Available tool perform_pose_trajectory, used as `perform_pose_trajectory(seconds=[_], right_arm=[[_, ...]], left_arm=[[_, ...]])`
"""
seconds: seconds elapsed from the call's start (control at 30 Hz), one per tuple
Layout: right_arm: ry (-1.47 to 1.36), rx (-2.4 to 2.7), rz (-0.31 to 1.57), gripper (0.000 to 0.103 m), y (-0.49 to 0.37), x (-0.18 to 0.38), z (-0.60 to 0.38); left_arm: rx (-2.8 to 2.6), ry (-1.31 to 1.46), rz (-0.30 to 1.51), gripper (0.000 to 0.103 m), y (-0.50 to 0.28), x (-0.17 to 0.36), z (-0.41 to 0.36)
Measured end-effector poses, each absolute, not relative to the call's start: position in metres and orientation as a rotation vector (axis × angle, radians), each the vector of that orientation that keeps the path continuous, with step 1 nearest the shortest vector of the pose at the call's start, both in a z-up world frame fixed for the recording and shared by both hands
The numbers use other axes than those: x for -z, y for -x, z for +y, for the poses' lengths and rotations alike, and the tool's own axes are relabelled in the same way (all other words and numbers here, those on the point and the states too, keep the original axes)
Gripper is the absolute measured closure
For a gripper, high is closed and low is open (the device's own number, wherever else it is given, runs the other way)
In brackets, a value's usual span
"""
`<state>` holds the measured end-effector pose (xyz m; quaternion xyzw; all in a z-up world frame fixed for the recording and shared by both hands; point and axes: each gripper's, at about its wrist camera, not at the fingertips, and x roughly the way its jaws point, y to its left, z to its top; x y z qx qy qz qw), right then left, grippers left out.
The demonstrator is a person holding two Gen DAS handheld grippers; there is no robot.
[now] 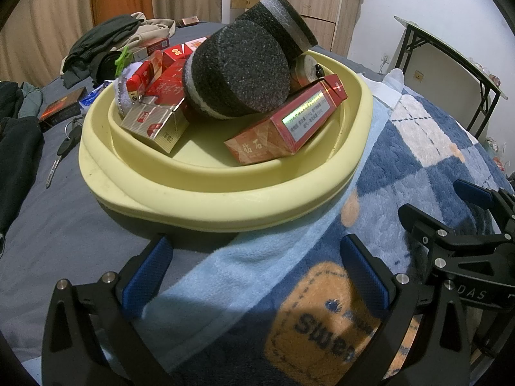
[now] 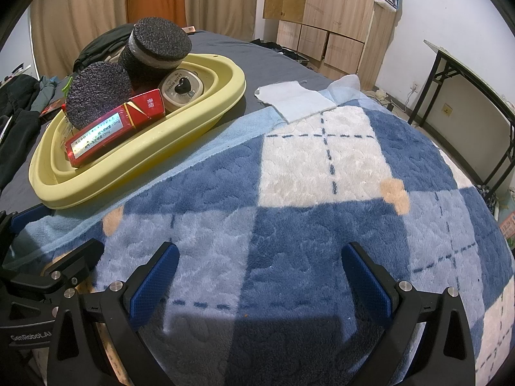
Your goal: Organize rigid objects
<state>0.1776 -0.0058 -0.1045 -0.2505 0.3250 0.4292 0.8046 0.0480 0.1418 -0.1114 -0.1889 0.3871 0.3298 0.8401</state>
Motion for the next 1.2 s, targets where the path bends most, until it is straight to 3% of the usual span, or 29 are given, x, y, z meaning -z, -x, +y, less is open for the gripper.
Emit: perform_pose_trajectory(seconds=[1.2], right_arm=[[0.537,-0.919,0.696,0.000,-0.1778,0.1049,-0.0051]], left_arm=[[-0.697,0.399,0.818,0.000,-0.0480,0.1114,0.1417]])
